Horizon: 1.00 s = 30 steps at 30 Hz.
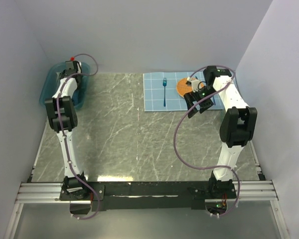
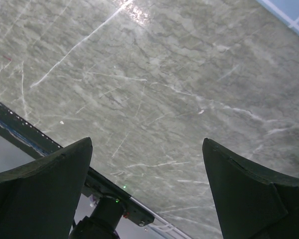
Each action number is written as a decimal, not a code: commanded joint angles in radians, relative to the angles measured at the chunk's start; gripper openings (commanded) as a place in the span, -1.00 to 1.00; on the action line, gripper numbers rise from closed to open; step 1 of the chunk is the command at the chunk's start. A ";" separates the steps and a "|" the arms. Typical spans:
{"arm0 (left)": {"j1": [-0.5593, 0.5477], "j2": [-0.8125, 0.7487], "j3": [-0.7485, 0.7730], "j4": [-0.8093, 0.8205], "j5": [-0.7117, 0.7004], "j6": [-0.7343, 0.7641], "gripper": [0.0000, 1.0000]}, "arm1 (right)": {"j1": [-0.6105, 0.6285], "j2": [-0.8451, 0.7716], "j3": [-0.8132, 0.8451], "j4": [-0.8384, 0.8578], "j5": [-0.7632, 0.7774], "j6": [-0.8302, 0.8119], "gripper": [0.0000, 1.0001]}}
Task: Roll the t-shirts
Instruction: Place the T-shirt in the bin.
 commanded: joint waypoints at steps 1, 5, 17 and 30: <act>-0.029 -0.013 0.033 0.081 0.028 0.028 -0.98 | 0.034 0.009 0.012 -0.024 0.007 0.001 1.00; -0.038 0.010 0.035 0.093 0.035 0.060 -0.99 | 0.045 0.017 0.020 -0.016 0.003 0.004 1.00; -0.041 -0.051 -0.022 0.043 0.157 0.025 0.27 | 0.049 0.063 0.114 -0.019 -0.019 0.002 1.00; -0.032 -0.187 -0.054 0.019 0.352 -0.049 0.99 | 0.072 0.089 0.184 -0.004 -0.040 0.014 1.00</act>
